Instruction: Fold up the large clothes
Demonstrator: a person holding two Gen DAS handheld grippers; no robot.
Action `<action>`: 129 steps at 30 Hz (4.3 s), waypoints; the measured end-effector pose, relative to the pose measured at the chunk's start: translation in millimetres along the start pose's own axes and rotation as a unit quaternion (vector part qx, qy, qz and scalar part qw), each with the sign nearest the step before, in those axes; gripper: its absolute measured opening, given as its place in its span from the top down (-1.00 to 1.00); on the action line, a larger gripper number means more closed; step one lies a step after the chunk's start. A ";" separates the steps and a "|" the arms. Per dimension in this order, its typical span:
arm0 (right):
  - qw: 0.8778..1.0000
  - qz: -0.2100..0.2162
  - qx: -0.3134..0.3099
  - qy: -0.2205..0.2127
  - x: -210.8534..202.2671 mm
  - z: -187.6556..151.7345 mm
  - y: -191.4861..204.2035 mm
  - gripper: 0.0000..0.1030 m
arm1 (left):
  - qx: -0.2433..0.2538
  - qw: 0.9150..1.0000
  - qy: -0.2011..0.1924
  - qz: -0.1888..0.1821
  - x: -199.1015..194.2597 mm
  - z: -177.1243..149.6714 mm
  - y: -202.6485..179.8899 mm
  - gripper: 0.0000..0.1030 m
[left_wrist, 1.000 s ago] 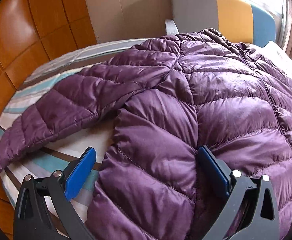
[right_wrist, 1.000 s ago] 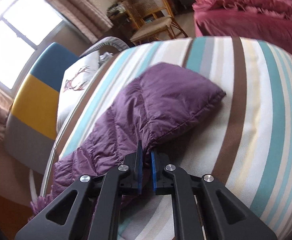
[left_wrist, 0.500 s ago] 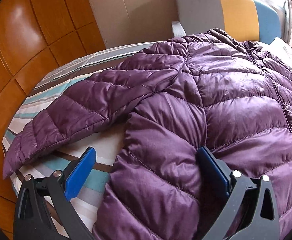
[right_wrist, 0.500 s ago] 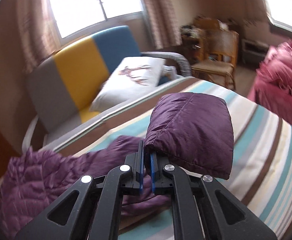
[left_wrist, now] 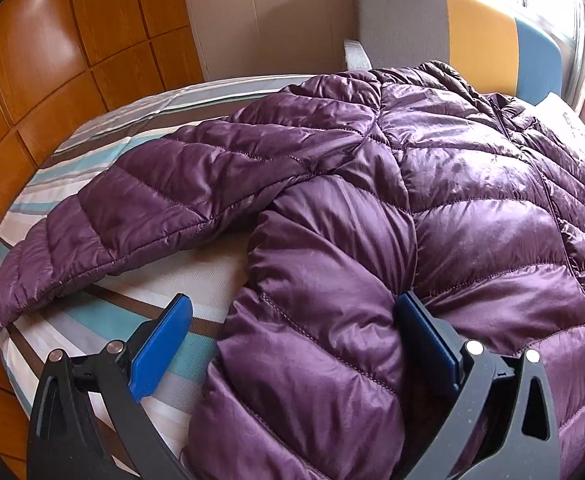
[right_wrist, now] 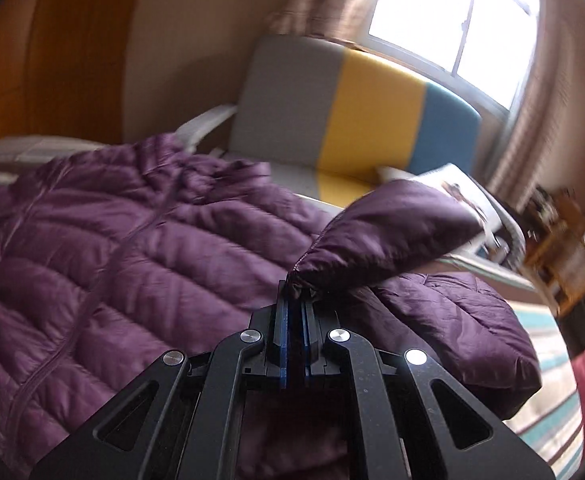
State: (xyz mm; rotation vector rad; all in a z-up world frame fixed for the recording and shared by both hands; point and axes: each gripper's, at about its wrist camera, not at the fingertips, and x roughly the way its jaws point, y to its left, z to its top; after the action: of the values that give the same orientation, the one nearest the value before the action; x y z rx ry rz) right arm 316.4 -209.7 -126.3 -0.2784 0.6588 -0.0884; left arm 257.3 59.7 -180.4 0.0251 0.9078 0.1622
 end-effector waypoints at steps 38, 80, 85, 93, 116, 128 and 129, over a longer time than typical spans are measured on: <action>0.985 -0.062 0.157 0.048 -44.5 -57.5 -96.8 -0.06 | 0.068 0.990 -0.011 -0.125 5.7 92.5 -128.1 -0.18; 0.984 -0.014 0.142 0.105 -10.3 -56.8 -61.7 0.12 | -0.006 0.997 -0.008 -0.073 6.7 48.8 -53.3 -0.69; 0.984 -0.022 0.138 0.114 1.9 -63.7 -58.7 0.12 | -0.002 0.998 -0.003 -0.070 1.0 43.2 -49.6 -0.90; 0.985 -0.034 0.129 0.111 2.9 -64.8 -54.0 0.12 | -0.062 0.996 -0.015 -0.068 -13.4 33.5 5.7 -0.95; 0.977 0.024 0.192 0.087 10.7 -52.8 -74.9 0.12 | -0.340 0.936 -0.007 0.088 4.3 -22.8 239.4 -0.95; 0.978 0.019 0.177 0.112 23.7 -57.8 -66.7 0.12 | -0.435 0.888 -0.012 0.145 -2.3 -56.8 285.9 -0.66; 0.978 0.019 0.177 0.111 23.2 -58.2 -67.2 0.12 | -0.440 0.886 -0.013 0.144 -4.2 -59.7 288.7 -0.65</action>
State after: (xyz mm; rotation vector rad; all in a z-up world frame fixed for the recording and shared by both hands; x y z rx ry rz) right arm 299.3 -291.3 -165.0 0.0904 0.8559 -0.1990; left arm 170.4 341.3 -187.8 -0.6876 0.7319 0.8403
